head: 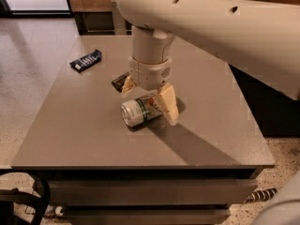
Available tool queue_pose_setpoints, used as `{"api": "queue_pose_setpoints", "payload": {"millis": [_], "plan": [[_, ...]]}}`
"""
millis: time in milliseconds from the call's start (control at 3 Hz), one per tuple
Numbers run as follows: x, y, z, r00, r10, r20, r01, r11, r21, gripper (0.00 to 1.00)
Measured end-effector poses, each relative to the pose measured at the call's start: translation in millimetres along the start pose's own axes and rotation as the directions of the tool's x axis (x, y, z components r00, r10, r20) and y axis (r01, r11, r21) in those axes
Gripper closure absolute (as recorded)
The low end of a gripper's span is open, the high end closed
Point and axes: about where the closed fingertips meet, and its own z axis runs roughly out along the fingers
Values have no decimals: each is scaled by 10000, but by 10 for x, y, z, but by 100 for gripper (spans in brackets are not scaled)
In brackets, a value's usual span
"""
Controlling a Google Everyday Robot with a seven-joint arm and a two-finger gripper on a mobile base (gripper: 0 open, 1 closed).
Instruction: Place 7up can upright
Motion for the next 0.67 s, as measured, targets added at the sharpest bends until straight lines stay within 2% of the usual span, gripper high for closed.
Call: {"api": "queue_pose_setpoints", "payload": {"millis": [667], "plan": [[-10, 5, 5, 9977, -677, 28, 677, 9977, -90, 60]]}}
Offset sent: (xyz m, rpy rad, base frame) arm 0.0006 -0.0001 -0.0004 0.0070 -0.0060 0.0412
